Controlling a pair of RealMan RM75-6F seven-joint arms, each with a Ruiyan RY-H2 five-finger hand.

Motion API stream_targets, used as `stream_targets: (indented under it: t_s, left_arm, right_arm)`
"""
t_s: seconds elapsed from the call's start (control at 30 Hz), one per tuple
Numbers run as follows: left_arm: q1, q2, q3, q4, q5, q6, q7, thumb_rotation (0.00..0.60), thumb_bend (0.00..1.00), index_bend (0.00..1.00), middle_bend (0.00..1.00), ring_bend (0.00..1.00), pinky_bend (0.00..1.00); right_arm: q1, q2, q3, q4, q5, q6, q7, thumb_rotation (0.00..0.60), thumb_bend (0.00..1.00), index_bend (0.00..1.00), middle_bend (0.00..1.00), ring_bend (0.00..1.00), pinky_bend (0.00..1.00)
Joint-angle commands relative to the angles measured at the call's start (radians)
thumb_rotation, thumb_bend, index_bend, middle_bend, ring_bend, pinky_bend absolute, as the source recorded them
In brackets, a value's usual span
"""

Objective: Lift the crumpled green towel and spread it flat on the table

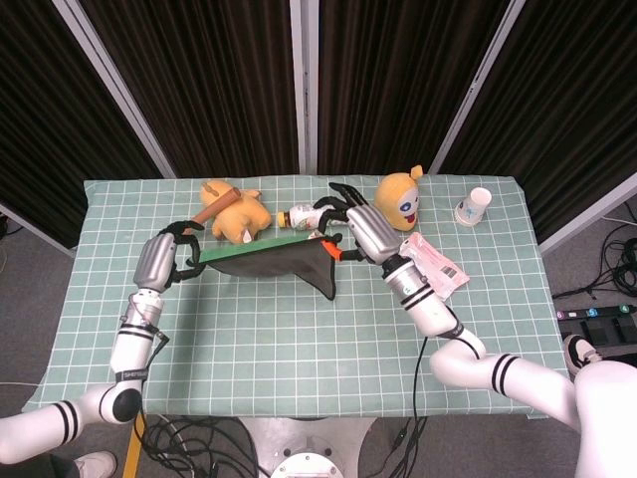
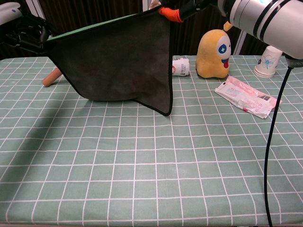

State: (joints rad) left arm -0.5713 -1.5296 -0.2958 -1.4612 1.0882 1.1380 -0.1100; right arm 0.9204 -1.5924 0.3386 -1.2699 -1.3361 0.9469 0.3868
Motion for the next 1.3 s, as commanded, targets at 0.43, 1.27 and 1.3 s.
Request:
stream_targets:
  t_s: [0.43,1.27,1.3]
  left_arm:
    - [0.119,0.071,0.163,-0.092,0.182,0.080,-0.005,0.600,0.43,0.80,0.41,0.25,0.25]
    - [0.124,0.149,0.303,-0.181,0.209,-0.101,0.130,0.600,0.17,0.34,0.28,0.22,0.24]
    - [0.121,0.156,0.305,-0.190,0.207,-0.110,0.138,0.600,0.14,0.31,0.26,0.21,0.24]
  right_arm:
    - [-0.057,-0.009,-0.152,-0.046,-0.143,0.035,0.111,0.600,0.38,0.69,0.26,0.00,0.00]
    - [-0.120,-0.104,-0.298,-0.047,-0.225,0.065,-0.093,0.391,0.00,0.13,0.12,0.00,0.00]
    - [-0.122,-0.102,-0.299,-0.052,-0.225,0.067,-0.099,0.370,0.00,0.10,0.11,0.00,0.00]
